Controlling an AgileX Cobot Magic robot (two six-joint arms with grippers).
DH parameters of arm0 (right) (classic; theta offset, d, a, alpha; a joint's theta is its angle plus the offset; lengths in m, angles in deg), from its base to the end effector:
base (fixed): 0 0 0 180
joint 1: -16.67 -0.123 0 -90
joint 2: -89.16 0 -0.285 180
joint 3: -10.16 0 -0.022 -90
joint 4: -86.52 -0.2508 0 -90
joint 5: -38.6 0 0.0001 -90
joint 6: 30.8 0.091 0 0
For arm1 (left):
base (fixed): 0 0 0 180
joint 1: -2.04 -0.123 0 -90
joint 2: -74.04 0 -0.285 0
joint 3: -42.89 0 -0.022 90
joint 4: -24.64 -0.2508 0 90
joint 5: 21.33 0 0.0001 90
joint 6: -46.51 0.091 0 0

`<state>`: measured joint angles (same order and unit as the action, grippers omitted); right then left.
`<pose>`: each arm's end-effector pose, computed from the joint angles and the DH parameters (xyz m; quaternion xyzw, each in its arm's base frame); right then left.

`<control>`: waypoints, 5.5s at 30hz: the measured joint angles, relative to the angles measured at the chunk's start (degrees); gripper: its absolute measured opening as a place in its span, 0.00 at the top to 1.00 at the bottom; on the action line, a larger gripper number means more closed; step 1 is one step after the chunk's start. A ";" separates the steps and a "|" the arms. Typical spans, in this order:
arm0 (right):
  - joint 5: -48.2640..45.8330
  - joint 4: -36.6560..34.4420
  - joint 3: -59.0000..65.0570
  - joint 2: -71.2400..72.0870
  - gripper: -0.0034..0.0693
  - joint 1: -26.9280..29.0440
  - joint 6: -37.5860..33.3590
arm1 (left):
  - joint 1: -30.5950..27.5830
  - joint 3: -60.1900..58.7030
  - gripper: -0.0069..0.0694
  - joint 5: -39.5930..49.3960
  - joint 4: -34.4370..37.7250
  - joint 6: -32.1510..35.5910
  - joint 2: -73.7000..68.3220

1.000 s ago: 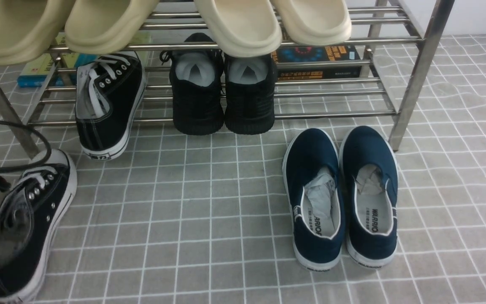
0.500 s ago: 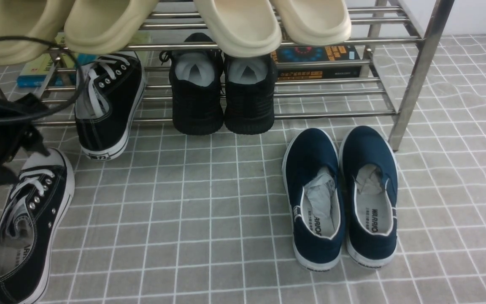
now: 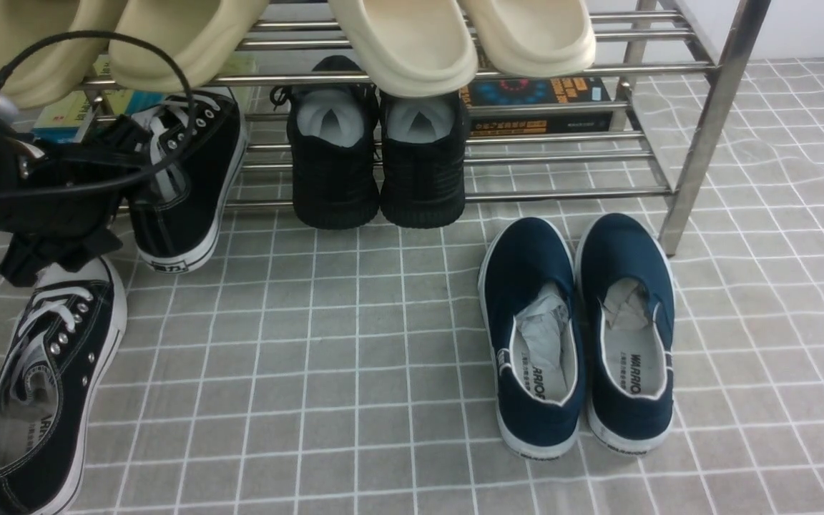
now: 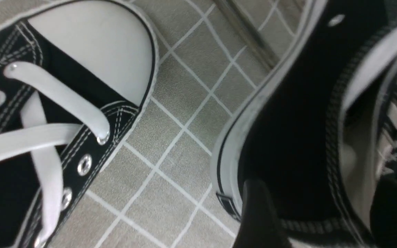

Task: Take the shoes off the shelf with your hand from the grey coffee tablecloth.

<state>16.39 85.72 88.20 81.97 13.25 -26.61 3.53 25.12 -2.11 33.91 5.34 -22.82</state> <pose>0.0520 0.0036 0.1741 0.0091 0.8061 0.0452 0.5900 0.3367 -0.0136 0.2587 -0.3674 0.8423 -0.1928 0.3441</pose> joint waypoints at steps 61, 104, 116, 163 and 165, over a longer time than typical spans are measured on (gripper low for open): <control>0.00 0.00 0.00 0.00 0.62 0.00 0.00 | 0.02 -19.85 0.85 21.14 -0.39 -5.70 14.69; 0.00 0.00 0.00 0.00 0.62 0.00 0.00 | 0.02 -34.20 0.91 19.95 -1.16 34.26 73.28; 0.00 0.00 0.00 0.00 0.62 0.00 0.00 | 0.02 -35.50 0.90 18.03 -5.22 34.20 73.36; 0.00 0.00 0.00 0.00 0.62 0.00 0.00 | 0.02 -60.85 0.84 2.09 -10.07 34.20 89.81; 0.00 0.00 0.00 0.00 0.62 0.00 0.00 | 0.02 -60.85 0.84 2.09 -10.07 34.20 89.81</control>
<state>16.39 85.72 88.20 81.97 13.25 -26.61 3.55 -35.73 -0.02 23.84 39.54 66.99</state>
